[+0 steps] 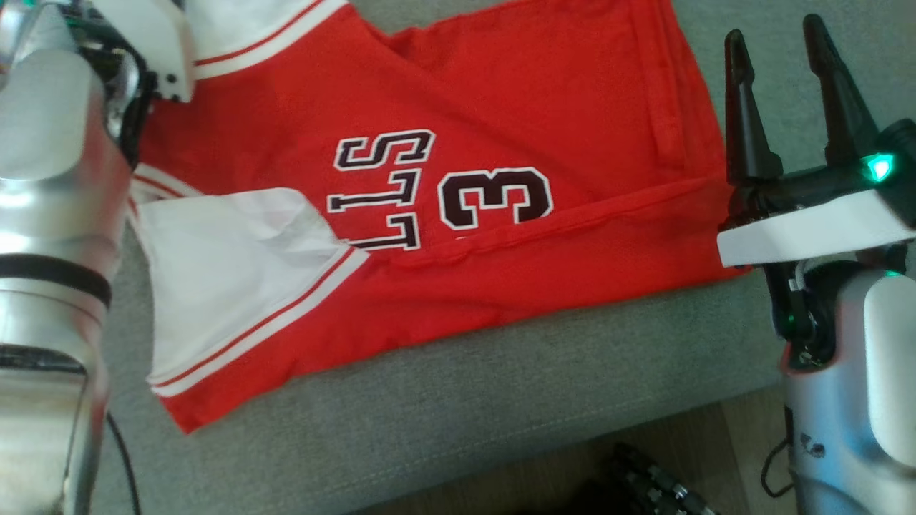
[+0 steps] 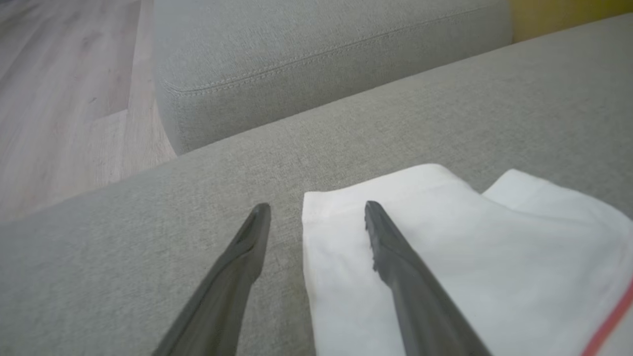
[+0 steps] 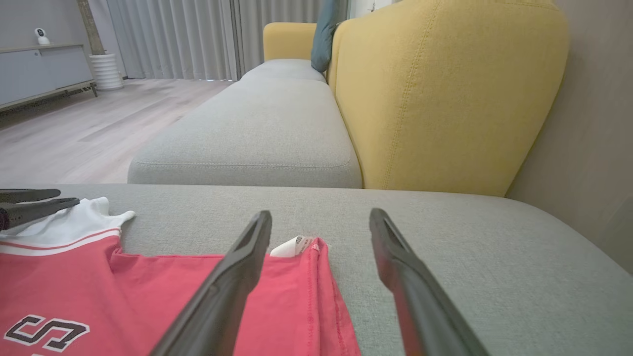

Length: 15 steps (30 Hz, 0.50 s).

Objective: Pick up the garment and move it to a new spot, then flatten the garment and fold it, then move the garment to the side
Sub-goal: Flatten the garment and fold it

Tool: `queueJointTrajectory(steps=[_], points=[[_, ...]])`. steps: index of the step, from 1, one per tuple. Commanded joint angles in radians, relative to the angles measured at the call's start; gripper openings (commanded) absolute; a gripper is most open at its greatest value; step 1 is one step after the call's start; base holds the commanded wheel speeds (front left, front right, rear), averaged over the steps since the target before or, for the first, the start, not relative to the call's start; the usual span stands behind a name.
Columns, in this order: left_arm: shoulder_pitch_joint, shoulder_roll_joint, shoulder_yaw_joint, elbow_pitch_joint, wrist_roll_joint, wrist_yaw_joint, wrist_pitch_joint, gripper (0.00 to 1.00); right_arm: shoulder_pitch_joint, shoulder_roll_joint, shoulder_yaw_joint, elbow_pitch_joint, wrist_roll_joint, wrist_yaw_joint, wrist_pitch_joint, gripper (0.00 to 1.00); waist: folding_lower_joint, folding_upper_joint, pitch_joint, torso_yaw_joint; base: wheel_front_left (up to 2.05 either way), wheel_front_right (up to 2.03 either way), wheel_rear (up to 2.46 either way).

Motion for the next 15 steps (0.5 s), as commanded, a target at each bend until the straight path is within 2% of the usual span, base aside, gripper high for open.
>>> queueJointTrajectory(steps=[1, 12, 13, 14, 15], points=[[-0.044, 0.046, 0.010, -0.012, 0.007, -0.004, -0.009, 1.00, -0.003, -0.004, 0.022, -0.044, 0.010, -0.001, 0.003, 1.00, -0.0001, 0.0000, 0.013, -0.014, 0.00, 0.00, 0.00], [-0.102, 0.052, -0.021, 0.105, 0.006, -0.024, 0.003, 1.00, 0.013, -0.004, 0.025, -0.063, 0.014, -0.001, 0.007, 1.00, -0.0001, 0.0000, 0.017, -0.027, 0.00, 0.00, 0.00], [-0.101, 0.048, -0.022, 0.109, 0.001, -0.029, 0.008, 0.95, 0.013, -0.004, 0.024, -0.062, 0.013, -0.001, 0.007, 1.00, -0.0001, 0.0000, 0.017, -0.027, 0.00, 0.00, 0.00], [-0.101, 0.045, -0.023, 0.113, -0.004, -0.035, 0.013, 0.41, 0.014, -0.004, 0.021, -0.061, 0.011, -0.001, 0.009, 1.00, -0.0001, 0.0000, 0.017, -0.026, 0.00, 0.00, 0.00], [-0.101, 0.043, -0.024, 0.117, -0.010, -0.040, 0.017, 0.00, 0.013, -0.004, 0.019, -0.060, 0.010, -0.001, 0.010, 1.00, -0.0001, 0.0000, 0.018, -0.025, 0.00, 0.00, 0.00]])
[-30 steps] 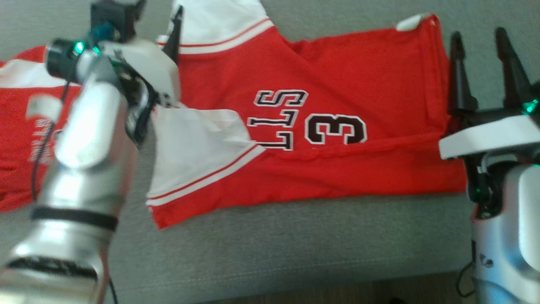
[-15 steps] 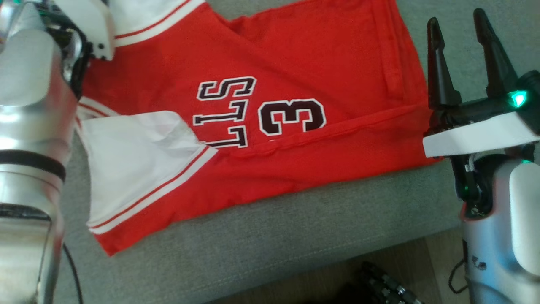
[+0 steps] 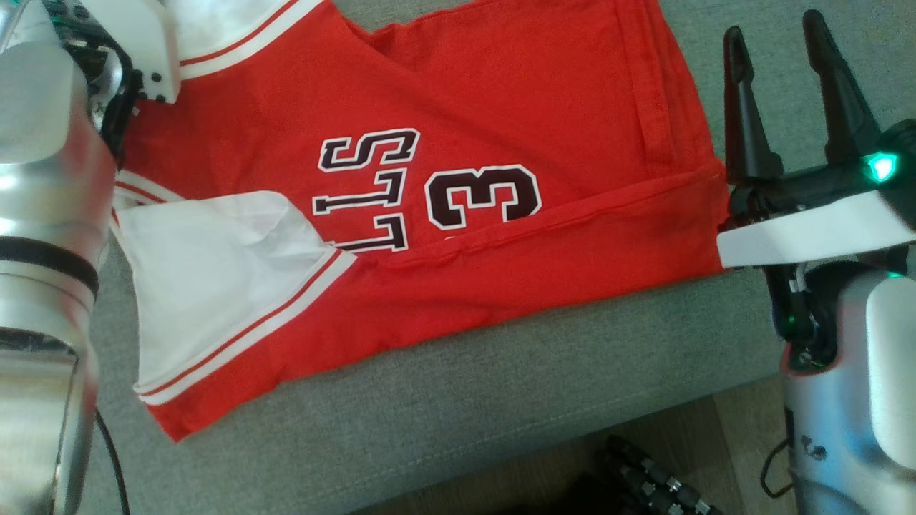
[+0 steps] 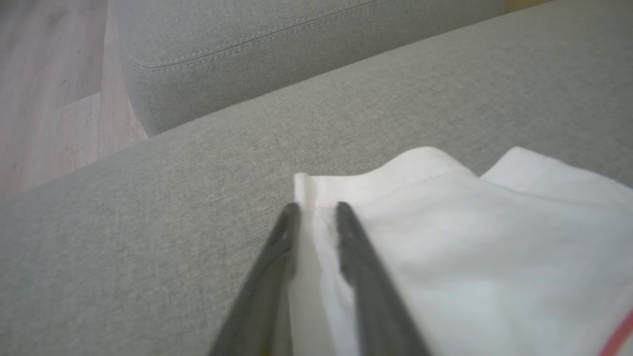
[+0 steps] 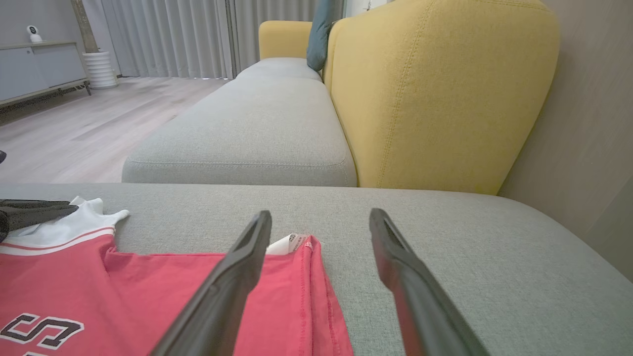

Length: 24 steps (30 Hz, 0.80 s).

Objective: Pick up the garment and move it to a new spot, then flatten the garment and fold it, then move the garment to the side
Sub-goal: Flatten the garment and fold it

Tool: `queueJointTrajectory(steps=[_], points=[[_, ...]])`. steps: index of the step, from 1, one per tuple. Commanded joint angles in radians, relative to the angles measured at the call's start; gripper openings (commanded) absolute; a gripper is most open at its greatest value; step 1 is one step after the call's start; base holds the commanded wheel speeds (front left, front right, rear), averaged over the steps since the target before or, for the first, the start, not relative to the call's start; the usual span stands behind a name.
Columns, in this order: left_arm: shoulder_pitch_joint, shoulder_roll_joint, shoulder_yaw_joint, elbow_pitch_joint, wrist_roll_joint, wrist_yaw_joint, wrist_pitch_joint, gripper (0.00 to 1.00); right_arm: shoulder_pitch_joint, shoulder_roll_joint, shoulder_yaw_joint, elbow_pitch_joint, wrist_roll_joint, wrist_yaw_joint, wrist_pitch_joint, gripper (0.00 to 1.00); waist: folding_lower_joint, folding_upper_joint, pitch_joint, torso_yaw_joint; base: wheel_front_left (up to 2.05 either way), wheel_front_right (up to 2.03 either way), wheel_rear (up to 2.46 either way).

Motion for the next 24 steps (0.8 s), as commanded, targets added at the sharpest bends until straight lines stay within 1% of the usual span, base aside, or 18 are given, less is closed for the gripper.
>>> queueJointTrajectory(steps=[1, 7, 10, 11, 15, 17, 18, 20, 24], points=[[-0.034, 0.035, 0.007, -0.007, -0.014, -0.008, 0.008, 0.00, 0.009, -0.004, 0.008, -0.035, 0.001, -0.001, 0.009, 1.00, -0.0001, 0.0000, 0.000, 0.003, 0.00, 0.00, 0.00], [-0.035, 0.012, 0.003, -0.001, -0.045, -0.018, -0.018, 0.00, 0.001, -0.004, -0.013, -0.035, -0.015, -0.001, 0.018, 1.00, -0.0001, 0.0000, -0.004, 0.031, 0.00, 0.00, 0.00], [-0.038, -0.008, -0.001, -0.010, -0.056, -0.020, -0.068, 0.00, -0.017, -0.004, -0.026, -0.035, -0.025, -0.001, 0.028, 1.00, -0.0001, 0.0000, -0.015, 0.060, 0.00, 0.00, 0.00], [-0.038, -0.008, -0.001, -0.010, -0.056, -0.020, -0.068, 0.00, -0.017, -0.004, -0.026, -0.035, -0.025, -0.001, 0.028, 1.00, -0.0001, 0.0000, -0.015, 0.060, 0.00, 0.00, 0.00], [-0.037, -0.047, -0.001, -0.040, -0.069, -0.017, -0.142, 0.00, -0.063, -0.004, -0.057, -0.020, -0.029, -0.001, 0.058, 1.00, -0.0001, 0.0000, -0.035, 0.111, 0.00, 0.00, 0.00], [-0.030, -0.071, -0.004, -0.069, -0.070, -0.008, -0.165, 0.00, -0.092, -0.005, -0.075, 0.001, -0.026, -0.001, 0.087, 1.00, -0.0001, 0.0000, -0.046, 0.144, 0.00, 0.00, 0.00], [-0.008, -0.099, -0.013, -0.110, -0.068, -0.004, -0.176, 0.00, -0.124, -0.011, -0.103, 0.035, -0.010, -0.001, 0.122, 1.00, -0.0001, 0.0000, -0.061, 0.179, 0.00, 0.00, 0.00], [0.023, -0.124, -0.028, -0.161, -0.065, -0.004, -0.180, 0.00, -0.155, -0.028, -0.132, 0.085, 0.005, -0.001, 0.170, 1.00, -0.0001, 0.0000, -0.073, 0.212, 0.00, 0.00, 0.00], [0.114, -0.152, -0.051, -0.319, -0.064, 0.001, -0.181, 0.00, -0.213, -0.080, -0.174, 0.211, 0.017, -0.001, 0.257, 1.00, -0.0001, 0.0000, -0.088, 0.261, 0.00, 0.00, 0.00]])
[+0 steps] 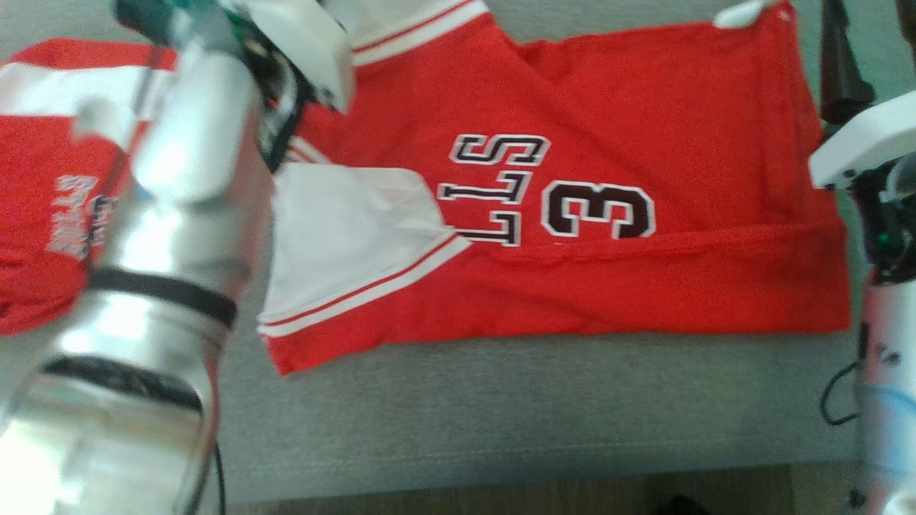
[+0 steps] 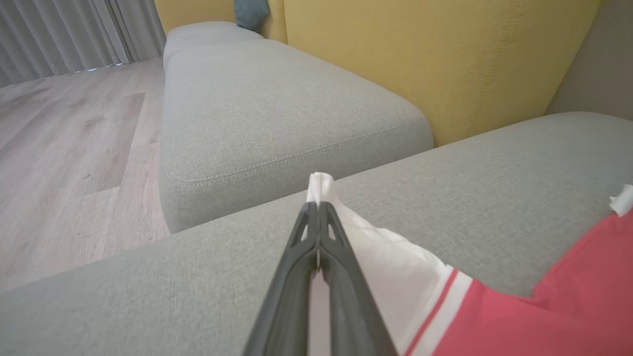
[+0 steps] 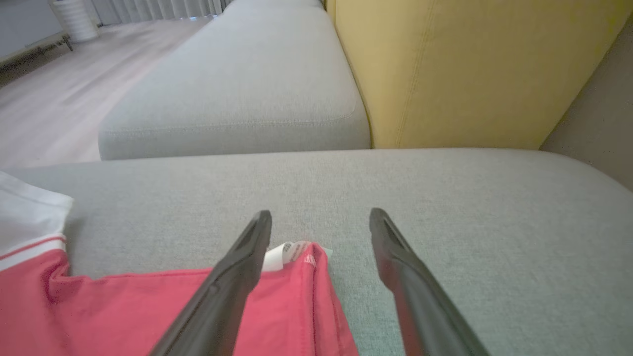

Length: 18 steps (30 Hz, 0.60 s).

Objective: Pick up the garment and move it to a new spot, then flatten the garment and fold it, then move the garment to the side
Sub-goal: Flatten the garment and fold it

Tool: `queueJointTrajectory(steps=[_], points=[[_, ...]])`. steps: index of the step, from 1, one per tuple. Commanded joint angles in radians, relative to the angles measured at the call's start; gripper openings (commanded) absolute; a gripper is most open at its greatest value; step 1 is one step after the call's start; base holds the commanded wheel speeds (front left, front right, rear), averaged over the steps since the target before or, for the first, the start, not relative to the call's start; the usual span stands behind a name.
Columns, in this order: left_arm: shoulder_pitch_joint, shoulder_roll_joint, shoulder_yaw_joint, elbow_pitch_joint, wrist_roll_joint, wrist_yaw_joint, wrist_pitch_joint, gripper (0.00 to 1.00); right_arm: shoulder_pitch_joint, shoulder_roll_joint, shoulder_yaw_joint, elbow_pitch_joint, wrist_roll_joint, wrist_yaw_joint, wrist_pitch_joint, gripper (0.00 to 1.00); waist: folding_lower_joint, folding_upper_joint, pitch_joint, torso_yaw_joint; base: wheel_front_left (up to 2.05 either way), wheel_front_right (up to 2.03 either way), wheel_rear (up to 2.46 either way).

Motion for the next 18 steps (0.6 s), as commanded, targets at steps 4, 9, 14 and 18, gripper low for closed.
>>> queueJointTrajectory(steps=[4, 9, 14, 18], points=[[0.078, 0.015, -0.019, -0.160, -0.008, 0.017, -0.012, 0.00, -0.061, -0.077, -0.007, 0.102, -0.012, -0.001, 0.059, 1.00, 0.0000, 0.0000, -0.025, 0.073, 0.00, 0.00, 0.00], [0.145, 0.010, -0.065, -0.261, -0.025, 0.034, -0.012, 0.00, -0.107, -0.122, -0.016, 0.241, -0.007, -0.001, 0.097, 1.00, 0.0000, 0.0000, -0.024, 0.100, 0.00, 0.00, 0.00], [0.167, 0.009, -0.096, -0.326, -0.046, 0.051, 0.003, 0.00, -0.160, -0.149, 0.013, 0.337, 0.004, -0.001, 0.092, 1.00, 0.0000, 0.0000, -0.012, 0.117, 0.00, 0.00, 0.00], [0.174, 0.009, -0.109, -0.362, -0.059, 0.061, 0.017, 0.00, -0.201, -0.158, 0.033, 0.399, 0.015, -0.001, 0.079, 1.00, 0.0000, 0.0000, -0.002, 0.128, 0.00, 0.00, 0.00]])
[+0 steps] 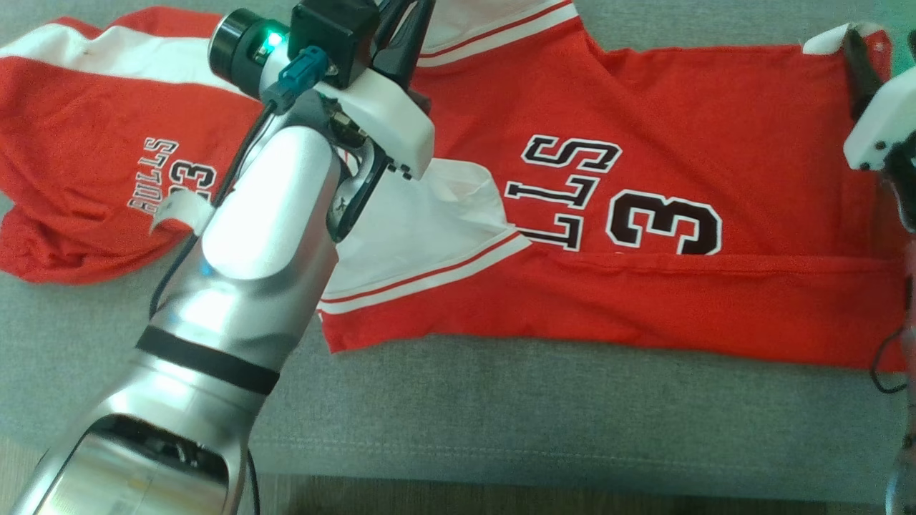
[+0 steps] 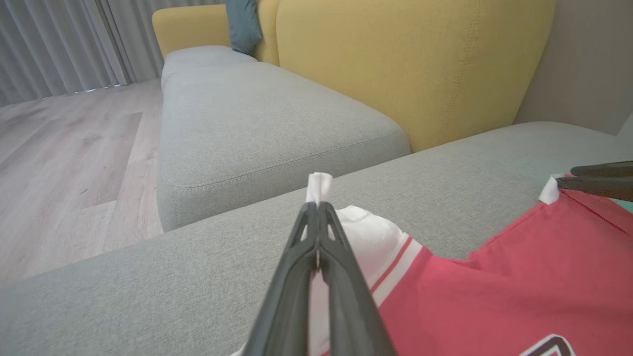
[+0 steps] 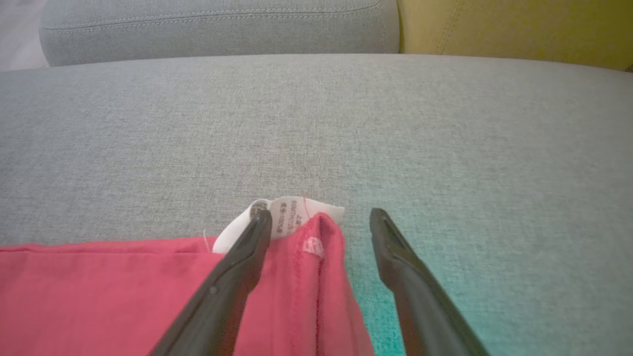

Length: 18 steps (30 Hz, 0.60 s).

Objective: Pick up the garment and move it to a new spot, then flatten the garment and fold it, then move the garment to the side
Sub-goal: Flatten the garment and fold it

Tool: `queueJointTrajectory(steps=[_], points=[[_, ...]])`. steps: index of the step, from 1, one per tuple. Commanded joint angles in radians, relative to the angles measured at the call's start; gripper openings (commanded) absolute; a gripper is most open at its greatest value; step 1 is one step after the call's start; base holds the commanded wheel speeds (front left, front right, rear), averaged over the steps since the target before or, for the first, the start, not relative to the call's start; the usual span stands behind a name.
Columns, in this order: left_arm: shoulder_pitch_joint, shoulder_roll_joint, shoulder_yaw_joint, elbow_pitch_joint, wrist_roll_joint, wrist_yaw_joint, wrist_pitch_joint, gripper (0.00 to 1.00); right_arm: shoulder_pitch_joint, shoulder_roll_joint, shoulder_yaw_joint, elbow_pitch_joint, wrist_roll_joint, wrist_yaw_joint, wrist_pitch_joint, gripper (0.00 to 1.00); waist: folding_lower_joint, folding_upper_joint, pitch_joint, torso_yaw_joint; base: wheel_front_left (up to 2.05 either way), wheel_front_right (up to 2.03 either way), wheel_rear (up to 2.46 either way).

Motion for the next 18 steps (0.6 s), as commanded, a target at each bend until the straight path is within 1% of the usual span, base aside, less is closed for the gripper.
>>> queueJointTrajectory(steps=[1, 5, 11, 12, 13, 14, 15, 18], points=[[-0.012, 0.022, 0.018, -0.041, -0.007, 0.010, 0.006, 0.00, -0.030, -0.016, 0.023, -0.014, 0.007, -0.001, -0.013, 1.00, 0.0000, 0.0000, 0.004, 0.006, 0.00, 0.00, 0.00], [-0.007, 0.022, 0.009, -0.061, -0.015, 0.018, 0.015, 0.00, -0.055, -0.032, 0.045, 0.049, 0.005, -0.001, -0.014, 1.00, 0.0000, 0.0000, 0.009, 0.015, 0.00, 0.00, 0.00], [-0.004, 0.029, 0.007, -0.078, -0.022, 0.027, 0.023, 0.00, -0.077, -0.046, 0.046, 0.126, -0.013, -0.001, -0.020, 1.00, 0.0000, 0.0000, 0.011, 0.021, 0.00, 0.00, 0.00], [-0.003, 0.032, 0.007, -0.078, -0.023, 0.029, 0.024, 0.00, -0.079, -0.047, 0.048, 0.137, -0.014, -0.001, -0.019, 0.82, 0.0000, 0.0000, 0.011, 0.020, 0.00, 0.00, 0.00], [-0.003, 0.032, 0.007, -0.078, -0.023, 0.029, 0.024, 0.00, -0.079, -0.047, 0.048, 0.137, -0.014, -0.001, -0.019, 0.82, 0.0000, 0.0000, 0.011, 0.020, 0.00, 0.00, 0.00], [-0.002, 0.034, 0.007, -0.078, -0.024, 0.030, 0.024, 0.00, -0.081, -0.049, 0.049, 0.145, -0.013, -0.001, -0.019, 0.30, 0.0000, 0.0000, 0.010, 0.019, 0.00, 0.00, 0.00], [-0.002, 0.036, 0.008, -0.078, -0.025, 0.031, 0.025, 0.00, -0.083, -0.049, 0.051, 0.153, -0.011, -0.001, -0.020, 0.00, 0.0000, 0.0000, 0.009, 0.019, 0.00, 0.00, 0.00], [-0.002, 0.043, 0.011, -0.076, -0.030, 0.035, 0.026, 0.00, -0.089, -0.060, 0.047, 0.169, -0.009, -0.001, -0.025, 0.00, 0.0000, 0.0000, 0.005, 0.014, 0.00, 0.00, 0.00]])
